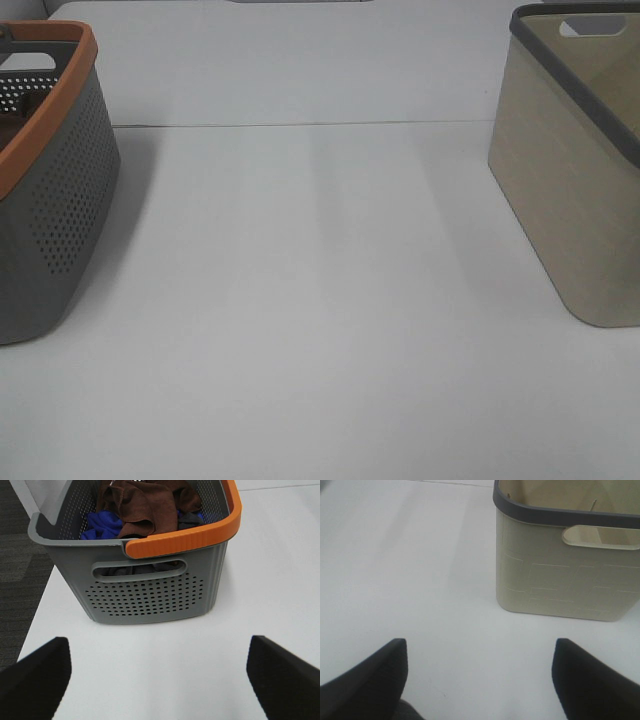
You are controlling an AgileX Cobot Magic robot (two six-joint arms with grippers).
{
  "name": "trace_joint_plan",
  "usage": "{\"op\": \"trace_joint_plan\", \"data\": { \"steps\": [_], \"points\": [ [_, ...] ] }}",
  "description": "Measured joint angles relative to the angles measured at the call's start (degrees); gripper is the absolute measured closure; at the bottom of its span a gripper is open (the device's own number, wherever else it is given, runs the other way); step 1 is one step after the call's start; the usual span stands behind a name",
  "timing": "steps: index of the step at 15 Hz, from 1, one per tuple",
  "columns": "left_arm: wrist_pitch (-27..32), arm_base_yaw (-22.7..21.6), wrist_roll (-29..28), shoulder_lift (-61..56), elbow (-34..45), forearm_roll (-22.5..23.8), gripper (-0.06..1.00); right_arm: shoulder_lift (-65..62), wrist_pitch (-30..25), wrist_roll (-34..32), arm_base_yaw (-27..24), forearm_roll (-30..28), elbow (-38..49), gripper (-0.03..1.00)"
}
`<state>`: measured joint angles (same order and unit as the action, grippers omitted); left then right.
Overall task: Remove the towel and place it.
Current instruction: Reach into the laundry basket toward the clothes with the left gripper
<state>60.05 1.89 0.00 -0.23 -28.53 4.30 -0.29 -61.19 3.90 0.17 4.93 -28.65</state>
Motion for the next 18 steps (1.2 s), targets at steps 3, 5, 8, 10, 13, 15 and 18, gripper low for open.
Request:
{"op": "trace_joint_plan", "data": {
  "steps": [3,5,8,10,13,15,18],
  "points": [
    [0.0,0.0,0.0,0.0,0.0,0.0,0.04,0.0,0.0,0.0,0.0,0.0,0.0,0.21],
    [0.0,0.0,0.0,0.0,0.0,0.0,0.04,0.0,0.0,0.0,0.0,0.0,0.0,0.21],
    [0.0,0.0,0.0,0.0,0.0,0.0,0.04,0.0,0.0,0.0,0.0,0.0,0.0,0.21],
    [0.0,0.0,0.0,0.0,0.0,0.0,0.04,0.0,0.0,0.0,0.0,0.0,0.0,0.21],
    [0.0,0.0,0.0,0.0,0.0,0.0,0.04,0.0,0.0,0.0,0.0,0.0,0.0,0.21],
    [0.0,0.0,0.0,0.0,0.0,0.0,0.04,0.0,0.0,0.0,0.0,0.0,0.0,0.21],
    [0.0,0.0,0.0,0.0,0.0,0.0,0.04,0.0,0.0,0.0,0.0,0.0,0.0,0.21]
  ]
}}
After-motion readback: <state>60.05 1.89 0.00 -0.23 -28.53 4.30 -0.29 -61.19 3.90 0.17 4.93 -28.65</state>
